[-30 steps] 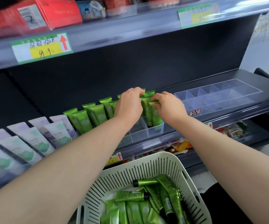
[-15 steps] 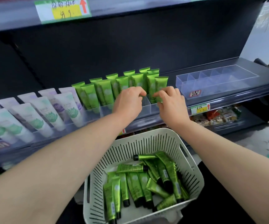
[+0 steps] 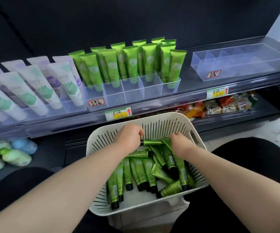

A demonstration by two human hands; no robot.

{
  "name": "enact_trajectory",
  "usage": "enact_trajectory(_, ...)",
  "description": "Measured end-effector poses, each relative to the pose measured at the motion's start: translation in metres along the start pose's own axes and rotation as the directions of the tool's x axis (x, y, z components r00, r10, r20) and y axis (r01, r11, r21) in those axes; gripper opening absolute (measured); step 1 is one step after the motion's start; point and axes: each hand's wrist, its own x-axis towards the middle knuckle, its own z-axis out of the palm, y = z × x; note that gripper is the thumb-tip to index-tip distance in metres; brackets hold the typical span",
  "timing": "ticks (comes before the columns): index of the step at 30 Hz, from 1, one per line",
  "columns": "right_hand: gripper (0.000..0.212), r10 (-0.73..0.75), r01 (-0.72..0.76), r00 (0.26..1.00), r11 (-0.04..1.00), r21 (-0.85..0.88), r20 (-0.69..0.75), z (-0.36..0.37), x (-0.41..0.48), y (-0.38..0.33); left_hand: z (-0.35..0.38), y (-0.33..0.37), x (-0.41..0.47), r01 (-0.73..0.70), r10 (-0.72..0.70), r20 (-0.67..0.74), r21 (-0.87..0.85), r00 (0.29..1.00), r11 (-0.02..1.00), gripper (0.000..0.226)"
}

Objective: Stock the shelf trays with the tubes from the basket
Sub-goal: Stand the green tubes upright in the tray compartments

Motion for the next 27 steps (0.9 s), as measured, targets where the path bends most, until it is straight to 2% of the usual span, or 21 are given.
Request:
enact_trajectory(4, 0.046, 0.083, -0.065, 0.980, 0.992, -0.104, 0.181, 0.024, 0.002, 0.001, 0.014, -0.015, -0.002, 0.000, 0.000, 0.088, 0.006, 0.996, 1.000, 0.031)
enact_trajectory(7, 0.049, 0.111, -0.087, 0.982, 0.984, -0.157, 0.151, 0.034, 0.002, -0.003, 0.022, -0.023, -0.003, 0.004, -0.003, 0.124, -0.006, 0.992, 1.000, 0.031)
enact_trajectory(10, 0.047, 0.054, -0.049, 0.995, 0.997, -0.065, 0.084, 0.032, 0.005, -0.009, 0.030, -0.031, -0.003, 0.030, -0.027, 0.151, -0.018, 0.988, 0.999, 0.032)
enact_trajectory(13, 0.049, -0.001, 0.002, 0.992, 1.000, -0.008, 0.129, 0.023, 0.010, -0.012, 0.037, -0.035, -0.003, 0.046, -0.043, 0.168, -0.016, 0.985, 0.999, 0.033)
enact_trajectory(17, 0.058, -0.007, 0.048, 0.968, 0.986, -0.158, 0.250, 0.020, 0.011, -0.009, 0.042, -0.039, -0.005, 0.042, -0.037, 0.161, -0.030, 0.986, 0.999, 0.031)
enact_trajectory(19, 0.055, -0.005, 0.065, 0.968, 0.970, -0.234, 0.251, 0.020, 0.010, -0.005, 0.042, -0.041, -0.004, 0.038, -0.034, 0.155, -0.029, 0.987, 0.999, 0.031)
enact_trajectory(22, 0.042, -0.029, 0.088, 0.974, 0.961, -0.260, 0.223, 0.019, 0.008, -0.006, 0.042, -0.044, -0.004, 0.047, -0.042, 0.156, -0.024, 0.987, 0.999, 0.033)
enact_trajectory(25, 0.031, -0.054, 0.096, 0.979, 0.974, -0.207, 0.197, 0.015, 0.006, -0.010, 0.045, -0.050, -0.005, 0.052, -0.050, 0.179, -0.006, 0.983, 0.999, 0.034)
enact_trajectory(27, 0.034, -0.066, 0.087, 0.980, 0.991, -0.105, 0.185, 0.008, 0.004, -0.013, 0.048, -0.054, -0.006, 0.065, -0.070, 0.200, 0.030, 0.977, 0.997, 0.036)
